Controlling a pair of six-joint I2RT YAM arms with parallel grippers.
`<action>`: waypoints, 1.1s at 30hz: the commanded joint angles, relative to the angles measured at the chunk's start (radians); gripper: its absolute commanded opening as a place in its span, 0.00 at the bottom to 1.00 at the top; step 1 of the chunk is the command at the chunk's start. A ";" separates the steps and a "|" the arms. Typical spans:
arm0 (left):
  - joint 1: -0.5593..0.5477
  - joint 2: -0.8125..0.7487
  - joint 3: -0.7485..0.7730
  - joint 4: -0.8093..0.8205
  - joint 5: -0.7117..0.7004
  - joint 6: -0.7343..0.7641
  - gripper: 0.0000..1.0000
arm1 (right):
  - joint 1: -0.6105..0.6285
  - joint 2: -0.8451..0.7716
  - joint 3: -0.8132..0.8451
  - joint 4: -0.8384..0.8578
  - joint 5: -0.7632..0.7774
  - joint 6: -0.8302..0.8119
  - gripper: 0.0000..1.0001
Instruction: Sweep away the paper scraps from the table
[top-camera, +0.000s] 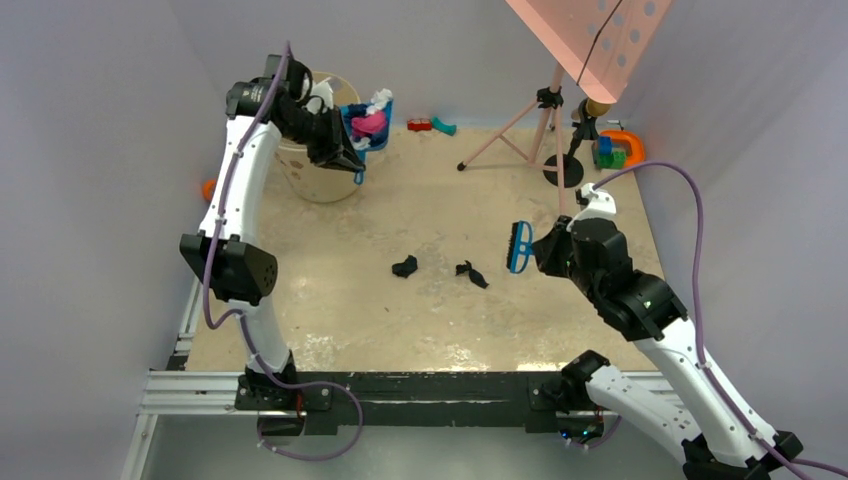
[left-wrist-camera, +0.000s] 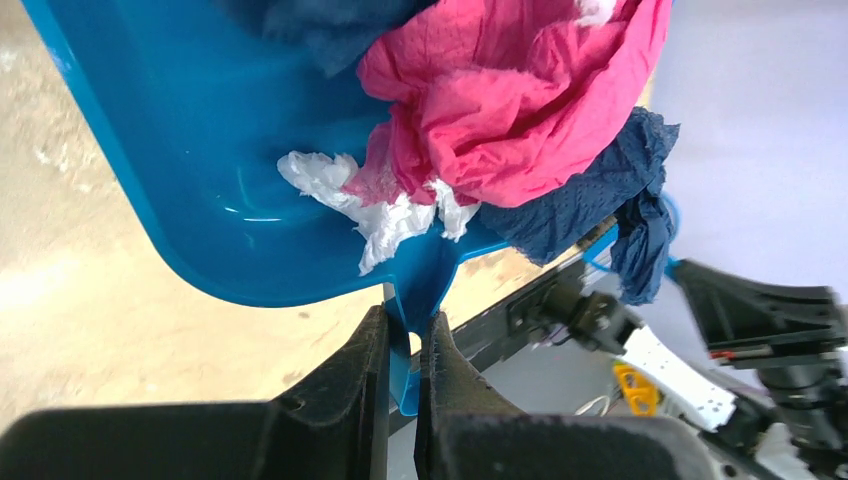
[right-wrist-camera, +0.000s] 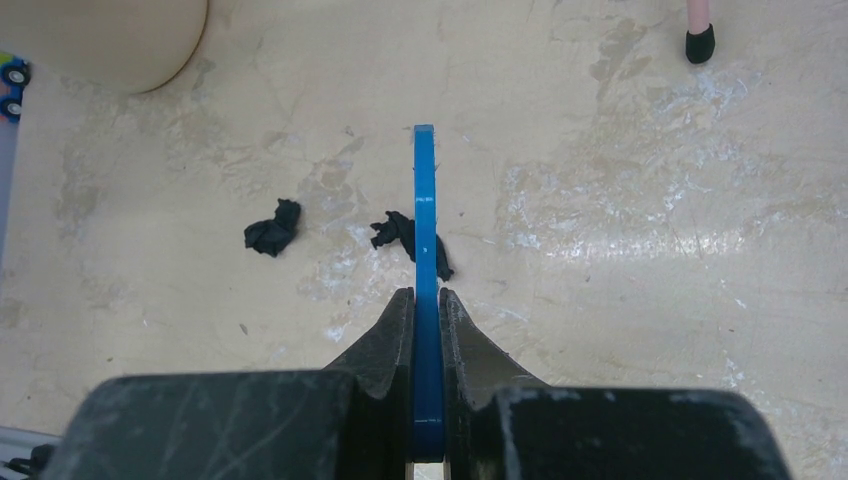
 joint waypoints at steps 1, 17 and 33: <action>0.068 0.034 0.094 0.124 0.175 -0.132 0.00 | -0.002 -0.006 0.037 0.004 -0.020 -0.006 0.00; 0.254 0.042 -0.248 0.988 0.555 -0.823 0.00 | -0.003 0.027 0.030 0.030 -0.069 0.015 0.00; 0.298 0.081 -0.709 2.406 0.398 -1.930 0.01 | -0.002 0.017 0.011 0.041 -0.090 0.027 0.00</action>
